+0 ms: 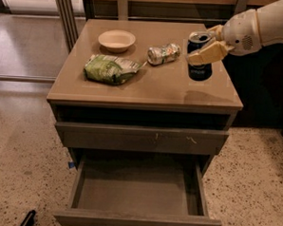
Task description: Place pepsi can into middle drawer
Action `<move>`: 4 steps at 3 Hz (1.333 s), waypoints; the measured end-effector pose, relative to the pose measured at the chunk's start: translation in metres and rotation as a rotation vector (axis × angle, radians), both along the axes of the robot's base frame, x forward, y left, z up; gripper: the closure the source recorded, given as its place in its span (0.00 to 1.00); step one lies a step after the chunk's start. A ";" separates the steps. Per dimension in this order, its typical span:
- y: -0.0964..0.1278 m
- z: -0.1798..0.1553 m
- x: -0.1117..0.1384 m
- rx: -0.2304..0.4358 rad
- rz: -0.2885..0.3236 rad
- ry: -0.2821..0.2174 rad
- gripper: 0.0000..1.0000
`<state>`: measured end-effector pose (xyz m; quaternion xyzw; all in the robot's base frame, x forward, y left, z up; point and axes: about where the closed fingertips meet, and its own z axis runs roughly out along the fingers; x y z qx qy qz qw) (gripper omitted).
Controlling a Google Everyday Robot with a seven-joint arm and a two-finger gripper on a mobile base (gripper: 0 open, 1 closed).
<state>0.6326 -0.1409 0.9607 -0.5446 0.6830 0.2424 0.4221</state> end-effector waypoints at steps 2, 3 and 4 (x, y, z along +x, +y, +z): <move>-0.005 0.019 -0.085 0.104 0.069 0.015 1.00; 0.011 0.022 -0.120 0.269 0.072 0.003 1.00; 0.034 0.004 -0.148 0.419 0.007 -0.022 1.00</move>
Offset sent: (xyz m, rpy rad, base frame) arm -0.1432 0.0019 0.0234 0.3014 0.0278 0.1099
